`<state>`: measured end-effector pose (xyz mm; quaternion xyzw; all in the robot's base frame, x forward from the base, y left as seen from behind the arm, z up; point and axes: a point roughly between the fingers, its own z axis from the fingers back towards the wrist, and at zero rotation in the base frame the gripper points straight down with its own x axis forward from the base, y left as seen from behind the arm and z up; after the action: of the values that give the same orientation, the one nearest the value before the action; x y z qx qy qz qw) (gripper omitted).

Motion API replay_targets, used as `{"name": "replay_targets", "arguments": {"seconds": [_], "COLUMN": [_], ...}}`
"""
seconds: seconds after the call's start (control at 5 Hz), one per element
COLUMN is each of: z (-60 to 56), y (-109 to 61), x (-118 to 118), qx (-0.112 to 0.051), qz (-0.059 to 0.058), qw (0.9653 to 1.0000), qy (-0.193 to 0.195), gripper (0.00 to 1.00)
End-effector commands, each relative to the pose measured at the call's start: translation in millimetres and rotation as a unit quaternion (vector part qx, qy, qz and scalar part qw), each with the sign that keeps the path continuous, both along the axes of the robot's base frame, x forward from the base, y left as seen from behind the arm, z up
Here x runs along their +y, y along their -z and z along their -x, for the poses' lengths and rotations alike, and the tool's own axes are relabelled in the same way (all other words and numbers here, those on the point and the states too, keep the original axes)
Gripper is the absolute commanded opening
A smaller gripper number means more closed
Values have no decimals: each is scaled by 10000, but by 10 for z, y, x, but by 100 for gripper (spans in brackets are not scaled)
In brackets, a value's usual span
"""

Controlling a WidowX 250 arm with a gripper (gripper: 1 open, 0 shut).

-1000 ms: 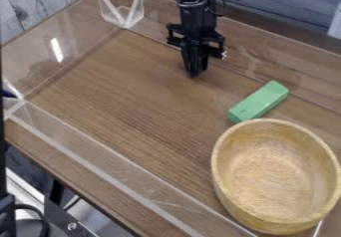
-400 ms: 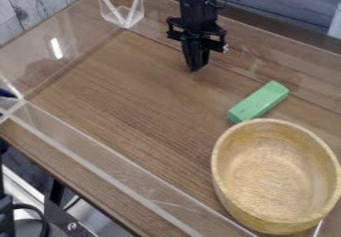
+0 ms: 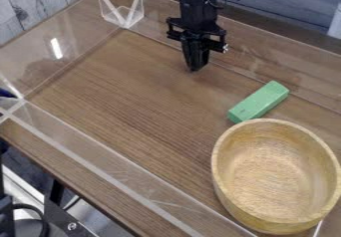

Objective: Remove the green block from inside the brown bowl and put it on the table

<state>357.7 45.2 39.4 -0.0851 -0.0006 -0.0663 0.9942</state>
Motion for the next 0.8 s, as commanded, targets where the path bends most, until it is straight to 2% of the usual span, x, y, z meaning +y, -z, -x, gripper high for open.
{"name": "replay_targets", "arguments": {"seconds": [0.0, 0.6], "z": [-87, -84], "y": [-239, -194], "x": [2, -12], "qx": [-355, -283], "qz": [-74, -65], "qw": [9993, 9996], "qy": [20, 22], "gripper": [0, 0]}}
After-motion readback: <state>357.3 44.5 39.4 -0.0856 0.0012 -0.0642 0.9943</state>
